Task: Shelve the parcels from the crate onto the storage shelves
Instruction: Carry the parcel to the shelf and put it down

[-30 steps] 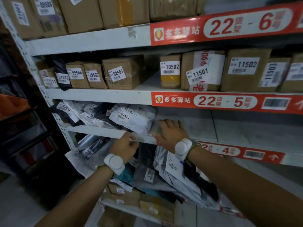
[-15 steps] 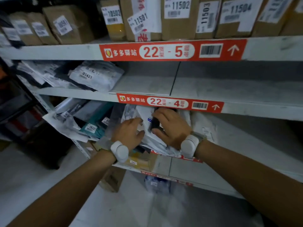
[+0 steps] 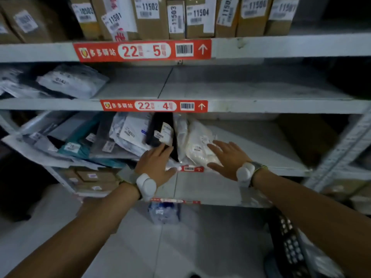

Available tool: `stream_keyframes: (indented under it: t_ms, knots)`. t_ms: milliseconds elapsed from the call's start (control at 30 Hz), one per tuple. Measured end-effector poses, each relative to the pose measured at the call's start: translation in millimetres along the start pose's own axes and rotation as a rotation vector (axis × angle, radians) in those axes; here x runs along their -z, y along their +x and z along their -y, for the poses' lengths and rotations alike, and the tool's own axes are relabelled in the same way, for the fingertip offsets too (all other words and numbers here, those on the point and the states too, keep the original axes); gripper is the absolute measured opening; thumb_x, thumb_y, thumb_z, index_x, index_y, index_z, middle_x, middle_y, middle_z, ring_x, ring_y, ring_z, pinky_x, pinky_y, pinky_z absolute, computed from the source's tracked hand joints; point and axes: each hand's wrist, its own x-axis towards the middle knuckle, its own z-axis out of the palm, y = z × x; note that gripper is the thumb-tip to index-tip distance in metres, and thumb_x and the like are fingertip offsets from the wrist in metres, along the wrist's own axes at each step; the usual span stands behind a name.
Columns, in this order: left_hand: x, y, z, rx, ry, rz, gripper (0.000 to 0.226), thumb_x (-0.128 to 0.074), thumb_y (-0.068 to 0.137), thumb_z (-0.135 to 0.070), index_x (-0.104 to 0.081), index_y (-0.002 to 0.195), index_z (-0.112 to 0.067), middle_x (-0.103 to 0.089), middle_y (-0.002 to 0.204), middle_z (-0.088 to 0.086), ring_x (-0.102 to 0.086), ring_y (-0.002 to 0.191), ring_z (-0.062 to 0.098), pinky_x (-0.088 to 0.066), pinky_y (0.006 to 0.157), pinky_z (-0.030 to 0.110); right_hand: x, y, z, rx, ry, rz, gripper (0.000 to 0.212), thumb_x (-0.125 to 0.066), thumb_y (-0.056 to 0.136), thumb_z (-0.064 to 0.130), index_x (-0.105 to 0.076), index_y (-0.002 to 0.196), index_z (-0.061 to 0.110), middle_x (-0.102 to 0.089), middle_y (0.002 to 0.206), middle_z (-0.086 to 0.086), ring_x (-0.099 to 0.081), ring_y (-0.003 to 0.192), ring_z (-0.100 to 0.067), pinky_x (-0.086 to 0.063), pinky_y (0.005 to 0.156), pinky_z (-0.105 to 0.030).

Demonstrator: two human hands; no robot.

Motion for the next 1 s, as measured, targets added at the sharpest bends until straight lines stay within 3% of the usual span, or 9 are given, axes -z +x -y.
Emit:
stream_keyframes:
  t_ms: [167,333,467,600,767,867,1000]
  knots:
    - [-55.7,-50.4,-56.0,-0.041,-0.163,0.044,0.079,-0.057,0.089,-0.053,-0.025,0.154,-0.023,-0.024,0.161,0.007,-0.026,0.147,0.027,-0.023,0.118,0.036,-5.6,-80.6,-29.6,-0.256,0.134,0.141,0.073,-0.046,0.097,0.056,-0.023,0.156,0.019,-0.021,0.162,-0.003,-0.037,0.141,-0.028,-0.035,0.114,-0.041]
    - [-129.0,-99.2,-120.1,-0.033,-0.189,0.268,0.081,-0.06,0.09,-0.05,-0.02,0.156,-0.022,-0.019,0.163,0.005,-0.022,0.149,0.025,-0.021,0.121,0.038,-30.2,-169.7,-82.1,-0.376,0.162,0.262,0.07,-0.053,0.097,0.047,-0.026,0.154,0.017,-0.024,0.158,-0.007,-0.037,0.141,-0.033,-0.036,0.113,-0.044]
    - [-157.5,-101.2,-178.7,-0.109,-0.146,0.306,0.085,-0.059,0.089,-0.054,-0.02,0.156,-0.018,-0.022,0.162,0.005,-0.023,0.149,0.024,-0.024,0.12,0.038,-54.3,-243.8,-143.1,-0.522,0.151,0.356,0.062,-0.057,0.098,0.035,-0.032,0.151,0.015,-0.03,0.153,-0.011,-0.044,0.134,-0.036,-0.042,0.107,-0.046]
    - [-180.5,-78.5,-237.5,-0.143,-0.153,0.355,0.082,-0.062,0.089,-0.047,-0.023,0.154,-0.015,-0.028,0.159,0.008,-0.029,0.145,0.027,-0.028,0.116,0.036,-94.8,-301.2,-211.8,-0.676,0.217,0.419,0.057,-0.051,0.1,0.031,-0.03,0.152,0.019,-0.025,0.156,-0.009,-0.044,0.133,-0.037,-0.045,0.103,-0.045]
    - [-240.8,-22.3,-336.6,-0.144,-0.157,0.457,0.089,-0.061,0.088,-0.051,-0.016,0.157,-0.018,-0.021,0.162,0.008,-0.027,0.146,0.029,-0.031,0.115,0.042,-154.9,-359.3,-301.0,-0.805,0.33,0.535,0.052,-0.044,0.104,0.023,-0.027,0.152,0.013,-0.029,0.154,-0.015,-0.036,0.137,-0.039,-0.038,0.108,-0.046]
    - [-272.0,7.2,-386.1,-0.114,-0.164,0.515,0.09,-0.06,0.09,-0.051,-0.01,0.158,-0.017,-0.018,0.163,0.011,-0.024,0.147,0.03,-0.033,0.114,0.044,-200.0,-379.3,-340.8,-0.869,0.408,0.617,0.046,-0.049,0.098,0.033,-0.041,0.138,0.013,-0.042,0.143,-0.016,-0.046,0.125,-0.038,-0.045,0.103,-0.047]
    - [-351.2,58.7,-460.5,-0.078,-0.163,0.543,0.091,-0.06,0.091,-0.049,-0.006,0.157,-0.017,-0.015,0.163,0.011,-0.021,0.148,0.032,-0.03,0.115,0.046,-285.2,-399.1,-400.4,-0.875,0.493,0.674,0.058,-0.054,0.098,0.034,-0.033,0.147,0.011,-0.037,0.148,-0.017,-0.044,0.13,-0.038,-0.044,0.104,-0.047]
